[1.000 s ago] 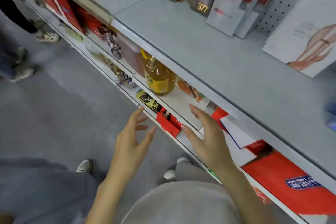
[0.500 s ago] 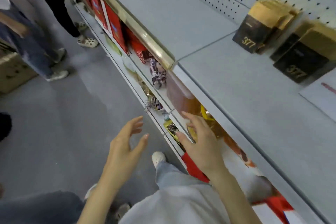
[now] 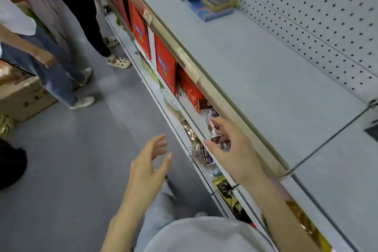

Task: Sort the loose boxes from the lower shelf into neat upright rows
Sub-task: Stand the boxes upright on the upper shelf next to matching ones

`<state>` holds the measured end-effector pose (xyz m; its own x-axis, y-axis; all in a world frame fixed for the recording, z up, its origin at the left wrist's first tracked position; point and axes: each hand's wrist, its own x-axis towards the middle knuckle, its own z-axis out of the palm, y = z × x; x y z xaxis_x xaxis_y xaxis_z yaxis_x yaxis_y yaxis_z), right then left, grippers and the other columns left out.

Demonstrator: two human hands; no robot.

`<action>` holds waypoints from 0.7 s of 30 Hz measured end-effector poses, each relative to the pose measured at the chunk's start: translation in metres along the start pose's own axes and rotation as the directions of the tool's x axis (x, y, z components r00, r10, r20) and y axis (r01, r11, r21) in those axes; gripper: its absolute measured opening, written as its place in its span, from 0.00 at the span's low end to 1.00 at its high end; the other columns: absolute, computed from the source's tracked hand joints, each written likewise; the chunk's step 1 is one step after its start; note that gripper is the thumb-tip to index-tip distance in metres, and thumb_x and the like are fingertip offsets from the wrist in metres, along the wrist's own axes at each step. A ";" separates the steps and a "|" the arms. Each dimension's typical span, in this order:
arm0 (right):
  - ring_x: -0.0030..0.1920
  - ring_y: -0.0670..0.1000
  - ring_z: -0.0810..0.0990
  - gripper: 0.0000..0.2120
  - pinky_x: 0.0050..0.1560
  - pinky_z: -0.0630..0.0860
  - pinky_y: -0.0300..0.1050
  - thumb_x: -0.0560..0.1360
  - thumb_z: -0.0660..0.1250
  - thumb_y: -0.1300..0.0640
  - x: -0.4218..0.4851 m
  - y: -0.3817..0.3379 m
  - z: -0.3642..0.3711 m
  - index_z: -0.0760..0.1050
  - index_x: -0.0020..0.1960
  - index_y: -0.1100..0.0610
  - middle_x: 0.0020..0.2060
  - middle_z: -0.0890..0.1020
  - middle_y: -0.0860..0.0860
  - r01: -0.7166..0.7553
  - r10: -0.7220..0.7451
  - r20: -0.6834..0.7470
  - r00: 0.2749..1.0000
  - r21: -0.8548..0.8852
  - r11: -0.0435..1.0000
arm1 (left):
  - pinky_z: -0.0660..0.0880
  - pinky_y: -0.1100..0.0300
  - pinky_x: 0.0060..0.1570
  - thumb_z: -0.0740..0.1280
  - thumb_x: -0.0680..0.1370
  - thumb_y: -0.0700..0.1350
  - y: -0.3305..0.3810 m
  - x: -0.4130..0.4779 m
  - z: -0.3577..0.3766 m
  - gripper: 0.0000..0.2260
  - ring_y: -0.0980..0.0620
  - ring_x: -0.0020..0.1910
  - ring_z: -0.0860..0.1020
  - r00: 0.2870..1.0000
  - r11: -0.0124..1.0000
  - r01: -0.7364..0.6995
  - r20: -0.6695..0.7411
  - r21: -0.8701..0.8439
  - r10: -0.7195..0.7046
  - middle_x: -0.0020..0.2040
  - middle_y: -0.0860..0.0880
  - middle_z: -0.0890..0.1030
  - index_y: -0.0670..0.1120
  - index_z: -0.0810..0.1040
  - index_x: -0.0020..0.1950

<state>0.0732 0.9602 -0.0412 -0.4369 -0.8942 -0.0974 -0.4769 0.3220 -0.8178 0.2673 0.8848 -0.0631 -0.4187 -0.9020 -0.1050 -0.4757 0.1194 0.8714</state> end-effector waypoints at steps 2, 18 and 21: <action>0.59 0.36 0.73 0.23 0.52 0.70 0.29 0.75 0.69 0.51 0.032 -0.013 0.020 0.67 0.67 0.39 0.62 0.72 0.34 -0.038 0.039 -0.027 0.999 0.037 0.999 | 0.68 0.78 0.51 0.68 0.76 0.44 -0.008 0.040 -0.019 0.16 0.66 0.54 0.77 0.997 1.000 -0.018 0.070 0.025 0.016 0.55 0.61 0.79 0.58 0.73 0.62; 0.48 0.38 0.80 0.19 0.48 0.75 0.30 0.73 0.72 0.60 0.268 -0.111 0.087 0.74 0.58 0.42 0.54 0.79 0.41 -0.170 0.335 -0.320 0.886 0.449 0.877 | 0.68 0.78 0.49 0.67 0.77 0.44 -0.012 0.344 -0.152 0.13 0.68 0.52 0.77 0.942 0.974 -0.205 0.287 0.093 0.171 0.52 0.61 0.80 0.59 0.75 0.58; 0.47 0.38 0.80 0.17 0.50 0.76 0.33 0.74 0.71 0.60 0.320 -0.108 0.077 0.74 0.57 0.42 0.53 0.78 0.42 -0.157 0.339 -0.374 0.863 0.439 0.885 | 0.67 0.80 0.48 0.67 0.77 0.45 -0.014 0.395 -0.149 0.13 0.69 0.52 0.76 0.929 0.973 -0.217 0.323 0.083 0.179 0.53 0.61 0.80 0.58 0.75 0.59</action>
<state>0.0440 0.6153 -0.0281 -0.8242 -0.5462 -0.1494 -0.0182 0.2892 -0.9571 0.2242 0.4653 -0.0447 -0.7243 -0.6827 -0.0960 -0.4362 0.3459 0.8307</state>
